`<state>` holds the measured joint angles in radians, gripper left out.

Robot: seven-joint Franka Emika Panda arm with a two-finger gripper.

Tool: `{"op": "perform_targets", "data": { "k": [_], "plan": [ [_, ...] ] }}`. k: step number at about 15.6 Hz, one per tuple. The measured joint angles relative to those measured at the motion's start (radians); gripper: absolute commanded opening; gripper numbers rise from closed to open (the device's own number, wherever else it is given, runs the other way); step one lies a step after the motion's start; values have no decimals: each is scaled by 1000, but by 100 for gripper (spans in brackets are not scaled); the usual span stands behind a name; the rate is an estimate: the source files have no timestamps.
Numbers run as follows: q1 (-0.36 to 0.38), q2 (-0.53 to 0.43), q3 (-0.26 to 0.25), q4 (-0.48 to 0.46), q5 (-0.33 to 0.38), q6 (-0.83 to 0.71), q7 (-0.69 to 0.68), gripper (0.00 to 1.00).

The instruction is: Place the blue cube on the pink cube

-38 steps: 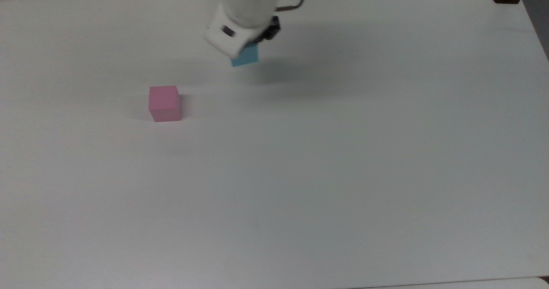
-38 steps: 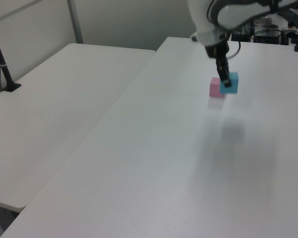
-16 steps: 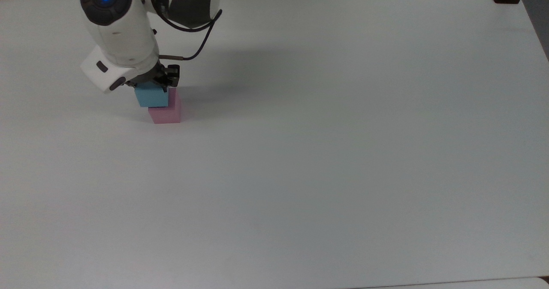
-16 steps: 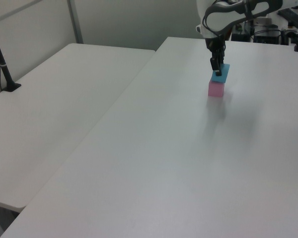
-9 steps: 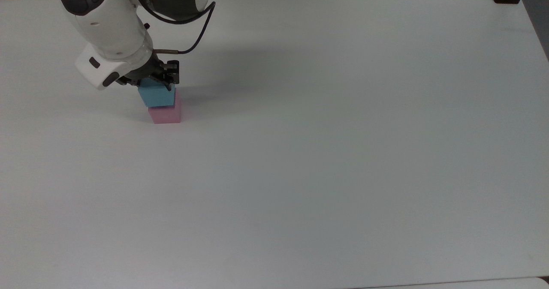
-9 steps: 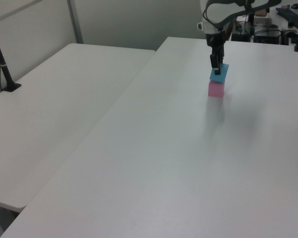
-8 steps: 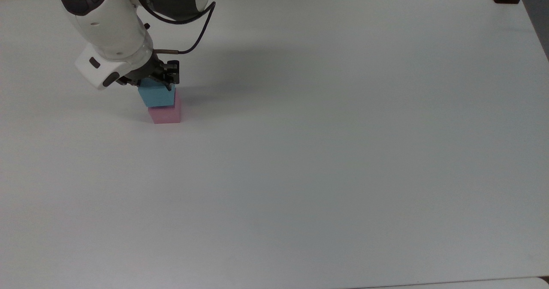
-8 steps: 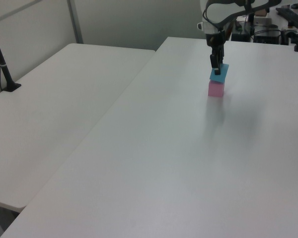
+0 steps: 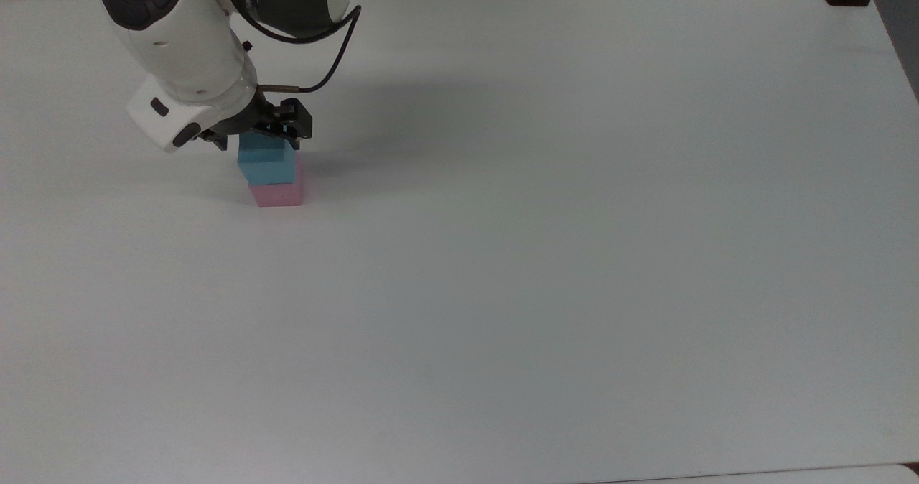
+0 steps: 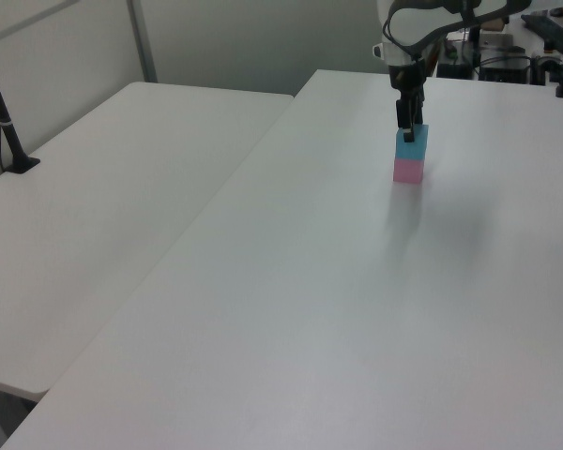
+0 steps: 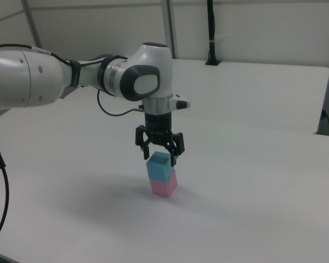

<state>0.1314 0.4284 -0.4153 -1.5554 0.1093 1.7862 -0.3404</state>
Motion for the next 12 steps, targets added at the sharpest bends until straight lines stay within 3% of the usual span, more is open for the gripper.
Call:
{"op": "perform_targets", "data": {
  "k": [3,6,8,12],
  "plan": [
    [3,-34,23,13,-35,-2,119,100],
    [6,-149,107,23,-129,-85,271,100],
    [8,-237,151,22,-155,-163,308,100],
    [4,-360,186,9,-158,-267,318,100]
  ]
}}
